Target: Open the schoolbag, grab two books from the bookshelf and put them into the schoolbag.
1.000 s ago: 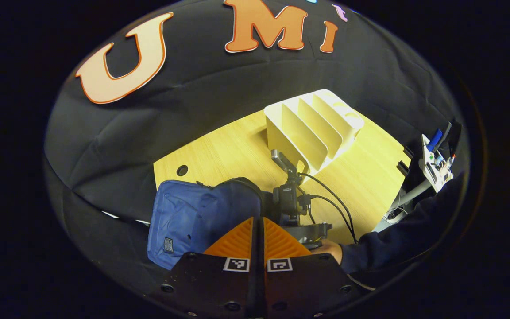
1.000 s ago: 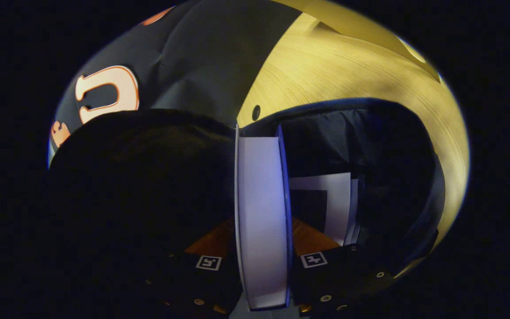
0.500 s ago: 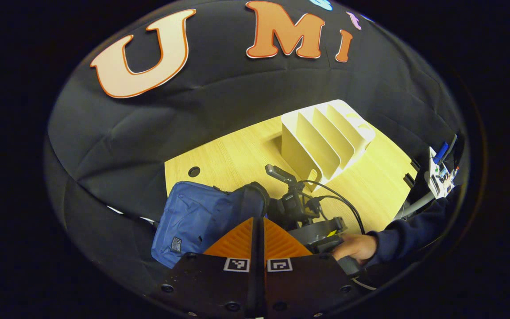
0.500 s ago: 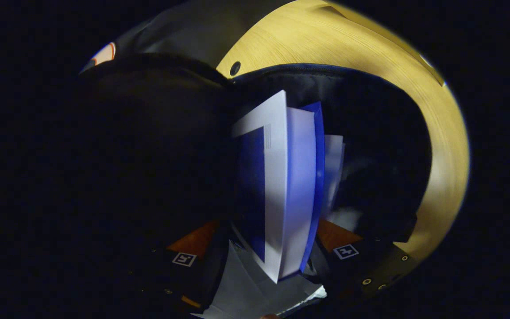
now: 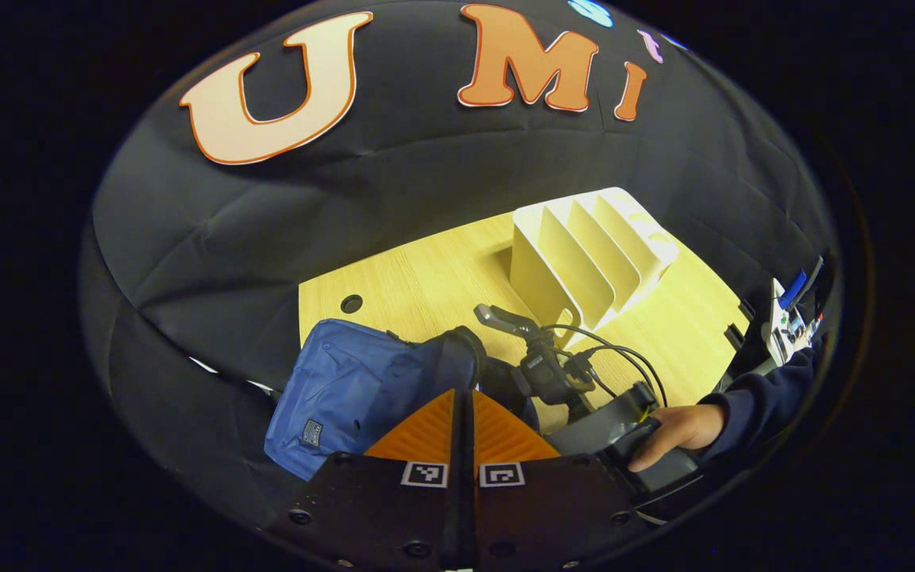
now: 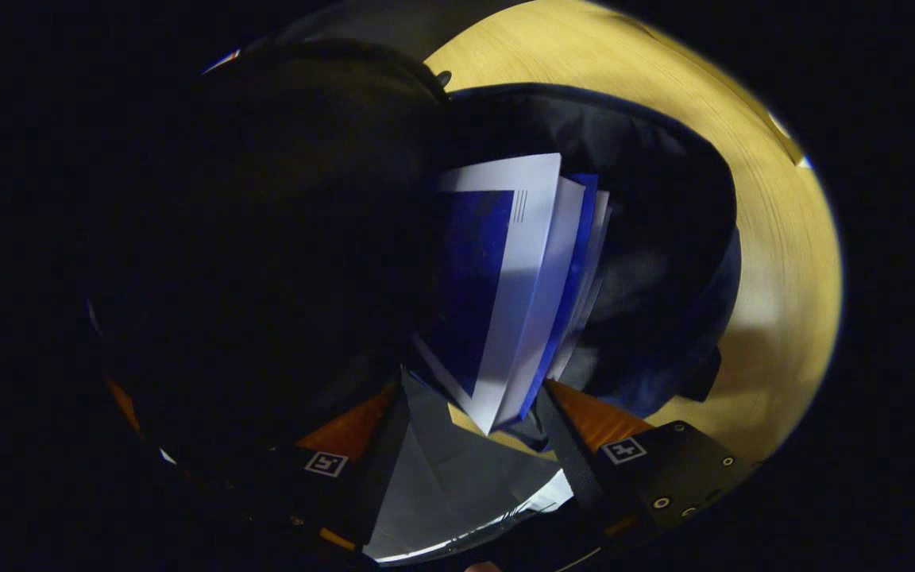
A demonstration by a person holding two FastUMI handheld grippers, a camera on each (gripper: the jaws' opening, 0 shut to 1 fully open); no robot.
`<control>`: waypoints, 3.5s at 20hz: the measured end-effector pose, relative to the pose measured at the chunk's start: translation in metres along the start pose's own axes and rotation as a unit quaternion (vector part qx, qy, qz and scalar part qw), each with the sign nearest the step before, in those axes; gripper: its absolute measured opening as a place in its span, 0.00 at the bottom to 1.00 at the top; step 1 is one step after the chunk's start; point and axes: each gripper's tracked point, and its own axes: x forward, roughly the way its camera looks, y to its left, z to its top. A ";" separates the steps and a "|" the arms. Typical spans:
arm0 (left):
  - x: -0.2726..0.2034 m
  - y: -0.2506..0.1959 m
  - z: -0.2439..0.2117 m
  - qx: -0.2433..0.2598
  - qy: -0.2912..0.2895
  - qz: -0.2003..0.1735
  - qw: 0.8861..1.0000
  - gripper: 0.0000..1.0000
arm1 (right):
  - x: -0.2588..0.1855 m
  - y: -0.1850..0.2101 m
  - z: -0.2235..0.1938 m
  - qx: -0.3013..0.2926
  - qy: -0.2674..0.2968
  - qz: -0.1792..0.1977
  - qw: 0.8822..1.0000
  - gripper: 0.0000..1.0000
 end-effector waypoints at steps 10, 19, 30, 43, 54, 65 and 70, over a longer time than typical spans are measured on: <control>0.011 -0.013 -0.007 -0.004 0.006 0.003 1.000 0.01 | -0.106 -0.017 0.037 -0.027 -0.118 -0.009 0.993 0.96; 0.039 -0.043 -0.025 -0.046 0.019 0.009 0.999 0.01 | -0.245 -0.061 0.089 -0.049 -0.291 -0.043 0.955 0.95; 0.072 -0.130 -0.028 -0.075 0.007 -0.021 0.997 0.46 | -0.323 -0.088 0.097 -0.101 -0.350 -0.081 0.928 0.96; 0.038 -0.151 0.089 -0.043 -0.256 0.119 0.958 0.92 | -0.417 -0.092 0.127 -0.219 -0.514 -0.172 0.811 0.96; -0.033 -0.129 0.148 -0.101 -0.423 0.192 0.880 0.96 | -0.489 -0.068 0.121 -0.301 -0.642 -0.230 0.667 0.96; -0.063 -0.130 0.160 -0.092 -0.487 0.224 0.839 0.93 | -0.503 -0.060 0.105 -0.335 -0.685 -0.255 0.594 0.97; -0.069 -0.135 0.158 -0.086 -0.487 0.219 0.841 0.92 | -0.503 -0.058 0.102 -0.346 -0.689 -0.260 0.581 0.97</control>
